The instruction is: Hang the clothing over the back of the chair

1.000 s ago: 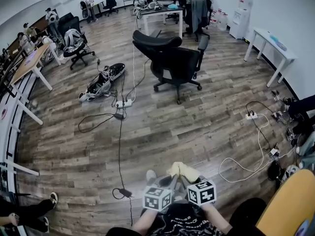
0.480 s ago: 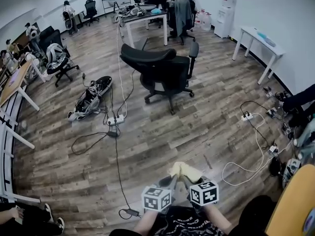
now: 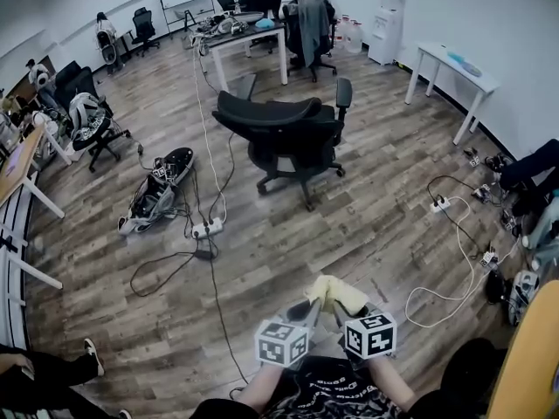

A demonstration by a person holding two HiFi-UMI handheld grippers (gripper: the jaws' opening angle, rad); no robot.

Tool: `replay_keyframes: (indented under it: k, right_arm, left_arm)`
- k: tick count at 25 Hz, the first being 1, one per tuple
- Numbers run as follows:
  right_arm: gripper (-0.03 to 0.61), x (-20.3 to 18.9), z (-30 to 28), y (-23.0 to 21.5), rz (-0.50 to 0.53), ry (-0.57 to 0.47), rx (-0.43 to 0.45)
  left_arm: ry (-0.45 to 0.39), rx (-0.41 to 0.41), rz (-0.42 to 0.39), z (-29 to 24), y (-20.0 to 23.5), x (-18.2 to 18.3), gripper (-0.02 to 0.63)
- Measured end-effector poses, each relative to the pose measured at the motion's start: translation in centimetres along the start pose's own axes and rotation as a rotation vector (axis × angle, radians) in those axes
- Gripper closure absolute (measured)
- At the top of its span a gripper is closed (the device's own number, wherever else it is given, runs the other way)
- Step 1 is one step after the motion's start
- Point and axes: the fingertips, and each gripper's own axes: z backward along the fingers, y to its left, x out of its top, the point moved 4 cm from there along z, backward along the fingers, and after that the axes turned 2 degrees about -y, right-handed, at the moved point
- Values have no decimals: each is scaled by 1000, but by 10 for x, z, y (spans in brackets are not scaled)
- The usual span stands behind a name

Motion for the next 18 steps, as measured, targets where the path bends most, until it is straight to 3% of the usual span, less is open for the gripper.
replay_keyframes:
  k: [18]
  right_arm:
    - [508,31,-24,23,26,-39,15]
  left_arm:
    - [-48,-5,-26,15,32,34,589]
